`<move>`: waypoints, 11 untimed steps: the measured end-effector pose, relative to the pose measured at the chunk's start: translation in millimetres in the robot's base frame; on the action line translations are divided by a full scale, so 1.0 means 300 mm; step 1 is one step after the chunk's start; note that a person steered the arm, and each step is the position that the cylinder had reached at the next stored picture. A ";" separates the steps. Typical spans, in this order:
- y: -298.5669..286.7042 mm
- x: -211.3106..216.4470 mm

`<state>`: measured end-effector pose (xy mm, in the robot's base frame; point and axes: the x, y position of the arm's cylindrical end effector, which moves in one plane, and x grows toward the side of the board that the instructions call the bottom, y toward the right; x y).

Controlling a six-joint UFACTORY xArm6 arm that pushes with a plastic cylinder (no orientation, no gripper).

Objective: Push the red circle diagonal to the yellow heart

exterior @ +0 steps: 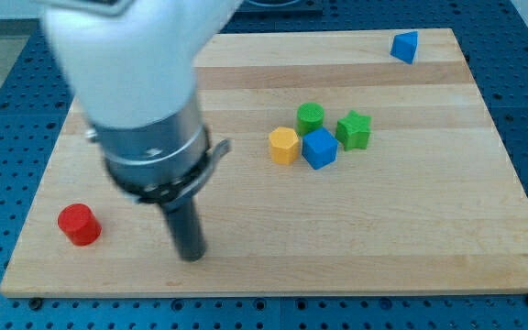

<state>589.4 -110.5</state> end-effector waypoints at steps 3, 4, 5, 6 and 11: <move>-0.432 0.069; -0.454 0.009; -0.451 -0.048; -0.450 -0.112; -0.214 -0.244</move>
